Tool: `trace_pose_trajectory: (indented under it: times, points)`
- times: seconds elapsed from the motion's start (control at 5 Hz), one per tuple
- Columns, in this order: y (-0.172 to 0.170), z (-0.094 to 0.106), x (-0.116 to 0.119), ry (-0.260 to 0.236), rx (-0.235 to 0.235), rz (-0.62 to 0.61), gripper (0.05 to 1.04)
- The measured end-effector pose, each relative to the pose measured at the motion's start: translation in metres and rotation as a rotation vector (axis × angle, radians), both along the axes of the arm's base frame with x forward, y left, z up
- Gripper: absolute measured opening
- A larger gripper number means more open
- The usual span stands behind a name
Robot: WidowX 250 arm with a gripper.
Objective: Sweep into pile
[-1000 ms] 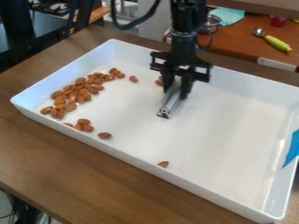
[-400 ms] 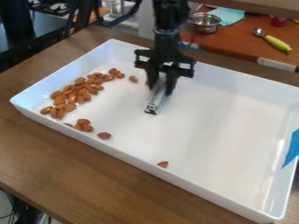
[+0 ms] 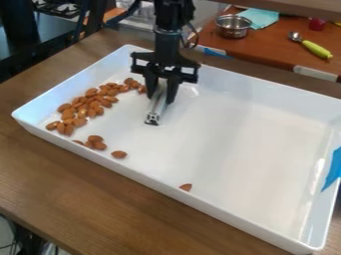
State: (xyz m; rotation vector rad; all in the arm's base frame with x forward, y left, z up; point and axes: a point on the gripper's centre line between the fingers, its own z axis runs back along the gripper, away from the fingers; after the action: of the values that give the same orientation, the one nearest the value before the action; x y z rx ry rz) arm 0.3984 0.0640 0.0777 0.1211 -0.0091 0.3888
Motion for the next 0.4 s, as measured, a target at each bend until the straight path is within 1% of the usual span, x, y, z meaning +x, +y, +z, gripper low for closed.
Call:
trace_pose_trajectory:
  times: [0.2,0.4]
  points:
    - [0.022,0.001,-0.007,0.021,0.0,0.064,0.381]
    - [0.033,0.002,-0.009,0.017,0.029,0.115,0.381]
